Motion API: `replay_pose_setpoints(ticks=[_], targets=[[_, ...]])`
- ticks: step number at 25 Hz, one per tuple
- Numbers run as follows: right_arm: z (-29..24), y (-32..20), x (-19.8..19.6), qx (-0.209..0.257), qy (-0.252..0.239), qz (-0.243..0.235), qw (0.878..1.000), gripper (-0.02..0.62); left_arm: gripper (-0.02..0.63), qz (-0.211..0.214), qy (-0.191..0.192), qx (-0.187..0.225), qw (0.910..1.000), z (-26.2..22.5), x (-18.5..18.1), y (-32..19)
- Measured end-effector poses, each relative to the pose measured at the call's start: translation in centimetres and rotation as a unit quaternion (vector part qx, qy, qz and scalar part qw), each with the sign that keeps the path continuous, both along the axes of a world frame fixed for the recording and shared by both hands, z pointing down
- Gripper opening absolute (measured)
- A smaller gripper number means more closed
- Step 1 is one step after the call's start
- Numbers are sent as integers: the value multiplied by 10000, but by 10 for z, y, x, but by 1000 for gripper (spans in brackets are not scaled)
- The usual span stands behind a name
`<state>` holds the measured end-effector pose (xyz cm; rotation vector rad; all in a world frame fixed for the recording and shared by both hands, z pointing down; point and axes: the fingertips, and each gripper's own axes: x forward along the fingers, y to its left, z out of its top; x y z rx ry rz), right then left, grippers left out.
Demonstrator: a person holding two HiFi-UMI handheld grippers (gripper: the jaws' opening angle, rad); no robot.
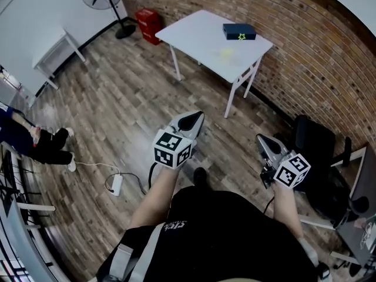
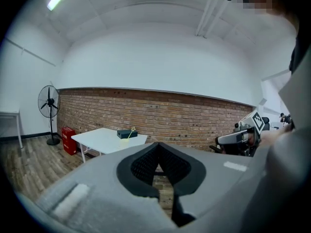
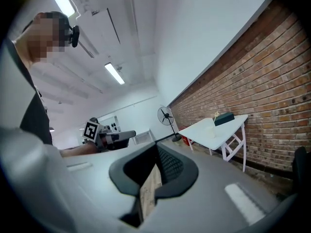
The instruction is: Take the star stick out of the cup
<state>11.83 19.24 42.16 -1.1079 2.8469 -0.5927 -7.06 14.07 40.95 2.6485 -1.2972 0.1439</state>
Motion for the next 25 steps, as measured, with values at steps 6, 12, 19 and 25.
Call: replay_pose_setpoints(ticks=[6, 12, 19, 25], targets=[[-8, -66, -72, 5, 219, -392, 9990, 0, 8, 8, 194, -25, 9998, 3, -48, -69], [-7, -112, -111, -176, 504, -414, 9977, 0, 8, 106, 483, -192, 9986, 19, -83, -110], [3, -139, -139, -374, 592, -522, 9962, 0, 8, -85, 739, -164, 9971, 24, -127, -127], [8, -150, -156, -323, 644, -708, 9949, 1, 8, -131, 803, -164, 9965, 34, -129, -134]])
